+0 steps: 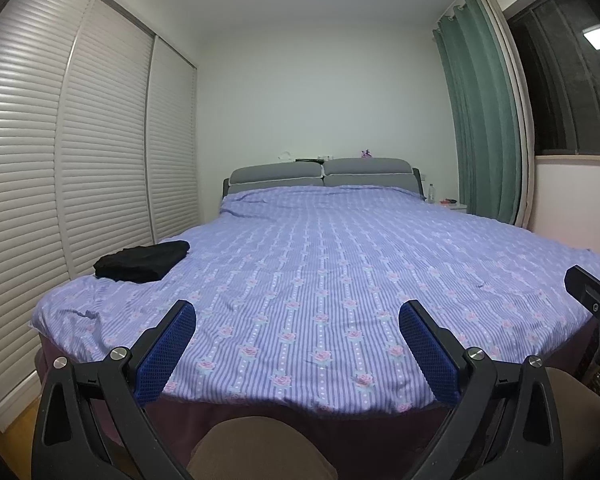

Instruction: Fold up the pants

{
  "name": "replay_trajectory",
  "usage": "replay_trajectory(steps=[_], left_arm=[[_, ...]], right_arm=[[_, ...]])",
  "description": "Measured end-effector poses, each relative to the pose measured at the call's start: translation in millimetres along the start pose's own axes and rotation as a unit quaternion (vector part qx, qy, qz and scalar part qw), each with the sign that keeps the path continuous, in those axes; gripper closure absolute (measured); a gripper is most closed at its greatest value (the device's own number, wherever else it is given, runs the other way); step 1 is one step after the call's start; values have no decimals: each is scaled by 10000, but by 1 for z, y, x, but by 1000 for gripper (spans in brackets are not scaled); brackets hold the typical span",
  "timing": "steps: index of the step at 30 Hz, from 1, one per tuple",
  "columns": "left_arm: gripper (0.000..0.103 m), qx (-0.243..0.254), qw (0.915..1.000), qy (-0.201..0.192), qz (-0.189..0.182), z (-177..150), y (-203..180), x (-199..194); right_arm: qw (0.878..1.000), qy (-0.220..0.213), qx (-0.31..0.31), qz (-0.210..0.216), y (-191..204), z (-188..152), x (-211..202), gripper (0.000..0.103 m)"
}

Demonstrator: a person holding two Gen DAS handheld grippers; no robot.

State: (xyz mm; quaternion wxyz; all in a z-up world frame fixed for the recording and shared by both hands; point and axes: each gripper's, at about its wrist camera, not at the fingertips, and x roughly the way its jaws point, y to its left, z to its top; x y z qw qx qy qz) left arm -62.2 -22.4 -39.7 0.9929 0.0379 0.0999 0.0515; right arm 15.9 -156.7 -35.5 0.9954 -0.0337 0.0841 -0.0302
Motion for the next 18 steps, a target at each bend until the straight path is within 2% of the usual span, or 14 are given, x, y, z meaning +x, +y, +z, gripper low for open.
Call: replay_trajectory(steps=[18], left_arm=[[0,-17,9998,6,-187,0,-1,0]], right_arm=[[10000,-5,5,-12,0,0,0,2]])
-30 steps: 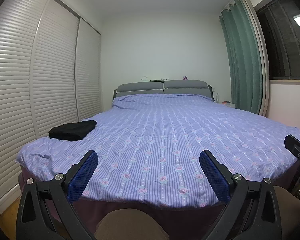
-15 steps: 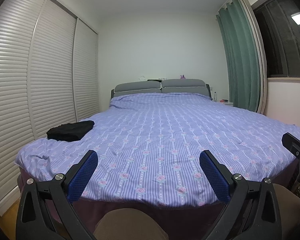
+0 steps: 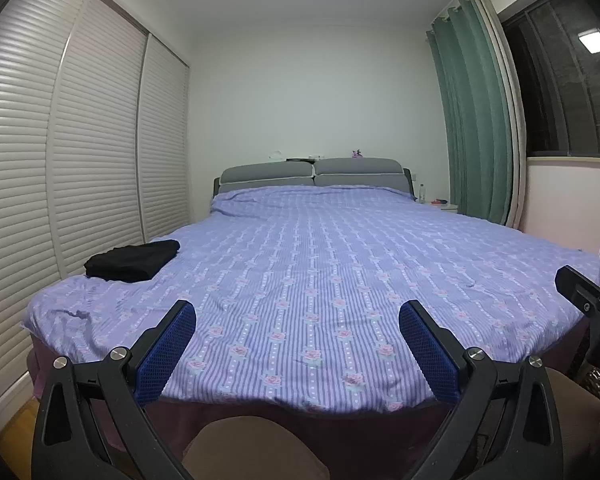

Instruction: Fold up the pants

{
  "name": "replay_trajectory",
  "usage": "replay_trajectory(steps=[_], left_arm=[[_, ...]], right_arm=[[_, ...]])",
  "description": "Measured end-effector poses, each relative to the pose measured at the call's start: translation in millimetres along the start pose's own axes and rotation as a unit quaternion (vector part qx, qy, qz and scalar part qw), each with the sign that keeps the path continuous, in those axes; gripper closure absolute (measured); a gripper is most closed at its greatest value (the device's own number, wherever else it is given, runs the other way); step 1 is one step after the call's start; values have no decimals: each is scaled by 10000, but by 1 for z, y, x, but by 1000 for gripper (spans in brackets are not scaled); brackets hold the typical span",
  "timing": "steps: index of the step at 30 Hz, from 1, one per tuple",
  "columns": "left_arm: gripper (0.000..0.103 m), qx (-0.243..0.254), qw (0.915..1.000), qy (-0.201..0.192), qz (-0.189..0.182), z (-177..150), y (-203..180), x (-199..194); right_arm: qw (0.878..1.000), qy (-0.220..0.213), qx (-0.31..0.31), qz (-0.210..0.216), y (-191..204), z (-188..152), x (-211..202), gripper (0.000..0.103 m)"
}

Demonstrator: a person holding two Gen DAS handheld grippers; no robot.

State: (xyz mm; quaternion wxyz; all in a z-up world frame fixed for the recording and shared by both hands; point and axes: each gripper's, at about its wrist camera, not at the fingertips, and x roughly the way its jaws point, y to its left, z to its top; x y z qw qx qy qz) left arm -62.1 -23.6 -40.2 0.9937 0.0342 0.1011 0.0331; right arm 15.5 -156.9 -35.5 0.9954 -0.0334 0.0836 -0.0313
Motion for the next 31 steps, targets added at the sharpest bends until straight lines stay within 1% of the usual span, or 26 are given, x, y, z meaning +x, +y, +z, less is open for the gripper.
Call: replay_trajectory(steps=[17,31], left_arm=[[0,71,10000,0,6,1,-2,1],[0,113,9999,73,-8,0,-3,3]], right_arm=[[10000,11,8,0,-1,0,1,2],[10000,27,-22,12,0,0,2,1]])
